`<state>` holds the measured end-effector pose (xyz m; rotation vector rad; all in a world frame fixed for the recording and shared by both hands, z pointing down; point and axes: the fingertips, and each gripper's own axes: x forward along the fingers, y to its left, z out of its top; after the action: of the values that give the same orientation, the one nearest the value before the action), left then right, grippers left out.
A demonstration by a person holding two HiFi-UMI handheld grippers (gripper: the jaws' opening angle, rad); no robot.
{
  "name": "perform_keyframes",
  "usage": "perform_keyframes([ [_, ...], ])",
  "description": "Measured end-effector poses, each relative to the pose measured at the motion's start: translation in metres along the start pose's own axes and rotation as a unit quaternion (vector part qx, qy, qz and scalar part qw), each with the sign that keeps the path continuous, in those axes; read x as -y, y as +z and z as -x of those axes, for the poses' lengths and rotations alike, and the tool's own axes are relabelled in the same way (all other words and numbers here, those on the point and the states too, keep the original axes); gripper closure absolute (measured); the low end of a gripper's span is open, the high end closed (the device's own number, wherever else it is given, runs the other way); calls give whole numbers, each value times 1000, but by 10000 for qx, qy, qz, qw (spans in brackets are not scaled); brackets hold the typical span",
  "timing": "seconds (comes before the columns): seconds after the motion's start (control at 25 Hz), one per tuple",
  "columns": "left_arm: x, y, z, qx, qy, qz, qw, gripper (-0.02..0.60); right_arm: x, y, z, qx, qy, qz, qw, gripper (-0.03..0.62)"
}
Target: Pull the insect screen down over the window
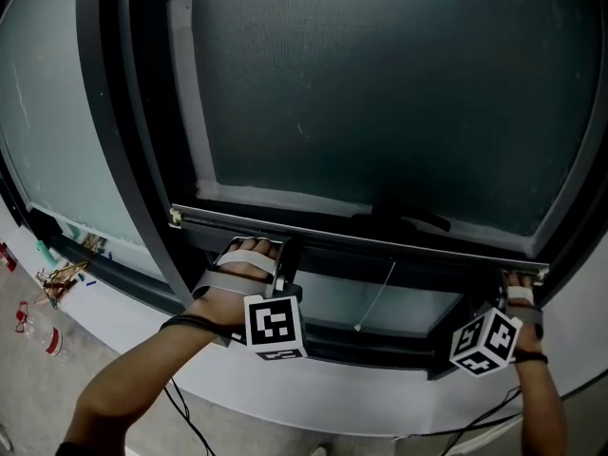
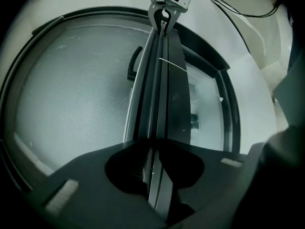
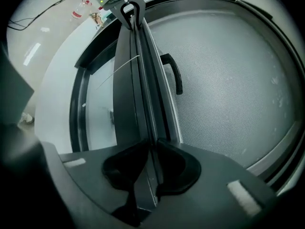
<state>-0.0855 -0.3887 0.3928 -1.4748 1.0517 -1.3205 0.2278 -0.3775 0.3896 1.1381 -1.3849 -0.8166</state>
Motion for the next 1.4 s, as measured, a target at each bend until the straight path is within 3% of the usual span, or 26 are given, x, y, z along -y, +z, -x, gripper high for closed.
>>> perform_keyframes([
  [0.16, 1, 6, 5, 117, -177, 122, 9997, 509, 1, 2, 0, 30, -15, -40, 10000, 537],
  [0.36, 0, 5, 3, 37, -108, -75, 9999, 509, 1, -1, 0, -27, -62, -81, 9999, 537],
  [0.48, -4, 0, 1, -56, -66, -215, 9997, 560, 5, 0, 0, -51, -136, -37, 9999, 560],
  [0.84, 0, 3, -5, -28, -354, -313, 9989, 519, 5, -2, -3, -89, 95, 271, 9995, 576],
  [1.04, 5, 3, -10, 3, -318, -399, 9987, 442, 4, -2, -7, -33, 16, 200, 9998, 580],
  [1.4, 8, 2, -10, 19, -363, -387, 9986, 440, 3, -2, -7, -150, -91, 281, 9995, 580],
])
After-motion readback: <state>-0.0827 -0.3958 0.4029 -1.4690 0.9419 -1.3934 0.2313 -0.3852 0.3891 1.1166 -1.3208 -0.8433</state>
